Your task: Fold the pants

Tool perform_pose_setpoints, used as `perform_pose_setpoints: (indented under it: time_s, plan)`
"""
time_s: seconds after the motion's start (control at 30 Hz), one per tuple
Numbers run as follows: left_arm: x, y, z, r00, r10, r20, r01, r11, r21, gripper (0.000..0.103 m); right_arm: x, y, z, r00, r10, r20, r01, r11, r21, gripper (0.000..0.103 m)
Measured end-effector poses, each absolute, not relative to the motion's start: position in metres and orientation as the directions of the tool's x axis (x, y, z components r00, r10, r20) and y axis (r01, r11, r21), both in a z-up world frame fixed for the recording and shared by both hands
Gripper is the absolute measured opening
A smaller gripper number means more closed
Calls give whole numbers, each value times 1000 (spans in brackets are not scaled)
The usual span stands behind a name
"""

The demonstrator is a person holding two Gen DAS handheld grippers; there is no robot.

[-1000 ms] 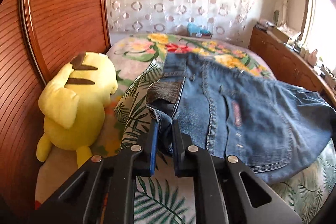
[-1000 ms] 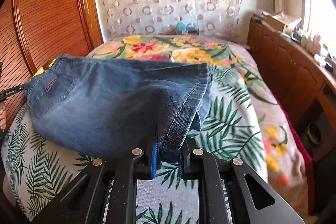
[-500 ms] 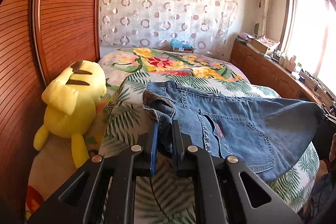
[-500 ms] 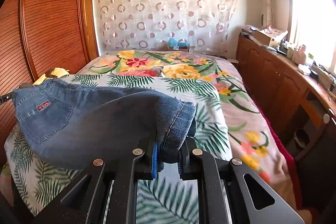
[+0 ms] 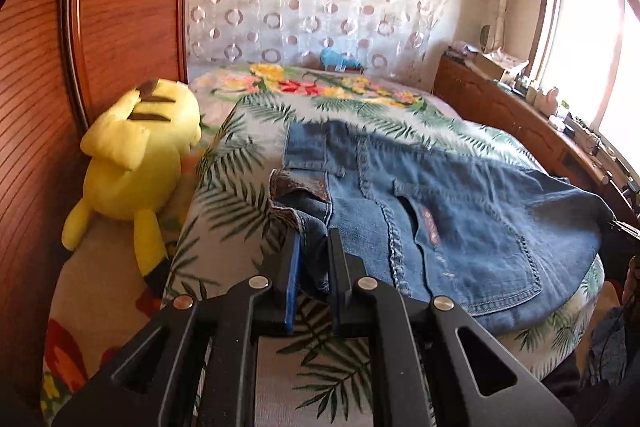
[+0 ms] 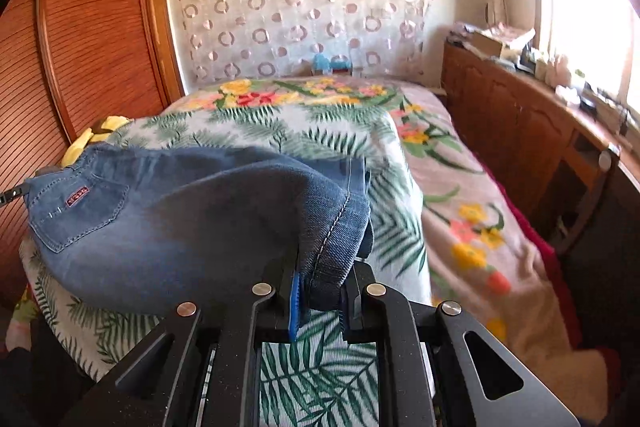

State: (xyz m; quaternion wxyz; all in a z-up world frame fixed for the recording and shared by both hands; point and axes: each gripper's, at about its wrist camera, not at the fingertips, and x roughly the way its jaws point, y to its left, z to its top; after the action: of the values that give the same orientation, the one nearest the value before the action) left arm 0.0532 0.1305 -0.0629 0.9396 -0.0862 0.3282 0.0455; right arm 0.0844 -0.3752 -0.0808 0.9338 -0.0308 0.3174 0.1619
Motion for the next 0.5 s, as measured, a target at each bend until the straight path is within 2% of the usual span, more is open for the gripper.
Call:
perform_pose_setpoints:
  time_s: [0.3, 0.43, 0.5]
  plan:
    - [47, 129, -84, 738, 35, -674, -144, 984, -107, 17, 96, -380, -92, 711, 289, -641, -290, 951, 107, 15]
    - [38, 135, -85, 740, 40, -671, -161, 980, -118, 34, 94, -381, -92, 710, 291, -641, -282, 952, 119, 20]
    - [34, 136, -83, 748, 40, -663, -160, 980, -121, 47, 93, -380, -92, 712, 290, -640, -278, 953, 123, 20]
